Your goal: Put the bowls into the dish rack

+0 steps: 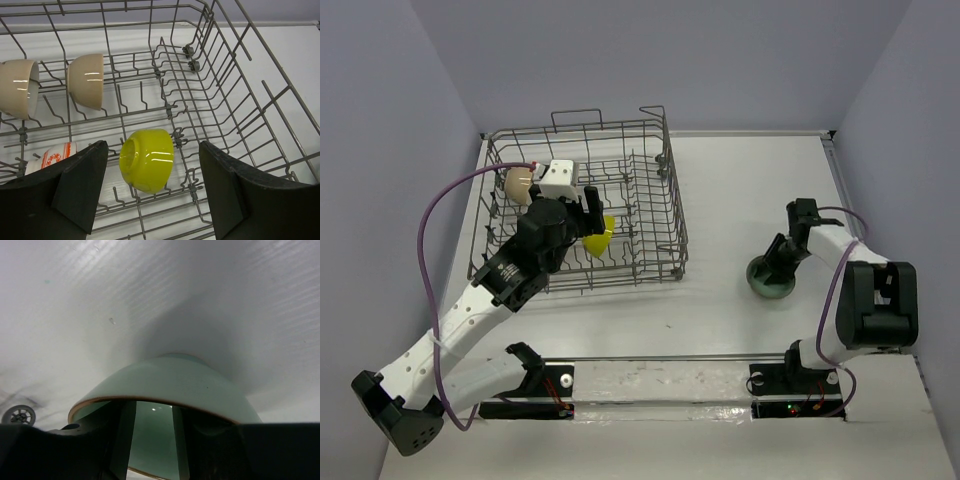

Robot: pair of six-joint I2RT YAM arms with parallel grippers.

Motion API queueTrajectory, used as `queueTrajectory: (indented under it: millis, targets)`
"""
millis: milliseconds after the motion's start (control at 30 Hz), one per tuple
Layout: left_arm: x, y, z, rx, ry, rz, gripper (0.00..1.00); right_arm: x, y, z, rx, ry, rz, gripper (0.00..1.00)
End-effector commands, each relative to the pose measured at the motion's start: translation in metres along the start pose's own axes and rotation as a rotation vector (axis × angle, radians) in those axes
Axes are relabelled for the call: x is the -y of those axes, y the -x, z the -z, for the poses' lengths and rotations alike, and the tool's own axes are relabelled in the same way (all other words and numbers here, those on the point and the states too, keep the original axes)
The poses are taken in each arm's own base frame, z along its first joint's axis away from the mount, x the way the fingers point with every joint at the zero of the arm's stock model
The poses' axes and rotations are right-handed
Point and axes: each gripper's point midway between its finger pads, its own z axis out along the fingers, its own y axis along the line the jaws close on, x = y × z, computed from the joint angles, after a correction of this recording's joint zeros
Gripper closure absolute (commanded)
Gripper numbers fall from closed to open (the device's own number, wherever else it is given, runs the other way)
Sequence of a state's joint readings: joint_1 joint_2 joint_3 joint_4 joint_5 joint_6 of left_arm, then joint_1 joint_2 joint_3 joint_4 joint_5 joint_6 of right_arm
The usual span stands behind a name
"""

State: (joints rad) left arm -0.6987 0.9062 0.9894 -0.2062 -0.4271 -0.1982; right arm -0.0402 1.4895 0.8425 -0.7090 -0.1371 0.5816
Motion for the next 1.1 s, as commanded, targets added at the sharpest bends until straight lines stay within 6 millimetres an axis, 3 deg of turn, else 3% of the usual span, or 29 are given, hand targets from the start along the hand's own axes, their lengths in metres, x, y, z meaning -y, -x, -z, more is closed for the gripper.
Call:
queueTrajectory:
  millis: [0,300,667,867,1067]
  targets:
    - [0.000,0.012,-0.001,0.046,0.007,0.018,0.18,-0.026,0.032,-0.009,0.072,0.077,-0.015,0.60]
    - [-0.001,0.009,-0.004,0.034,0.015,0.012,0.18,-0.064,0.083,-0.007,0.148,0.139,-0.033,0.60]
    - [-0.002,0.006,-0.005,0.026,0.025,0.012,0.17,-0.094,0.110,-0.004,0.171,0.220,-0.028,0.60]
    - [-0.003,0.003,-0.006,0.022,0.031,0.012,0.18,-0.110,0.126,0.013,0.214,0.266,-0.011,0.59]
    - [-0.003,0.001,-0.007,0.017,0.037,0.010,0.17,-0.115,0.138,0.059,0.311,0.273,0.014,0.59]
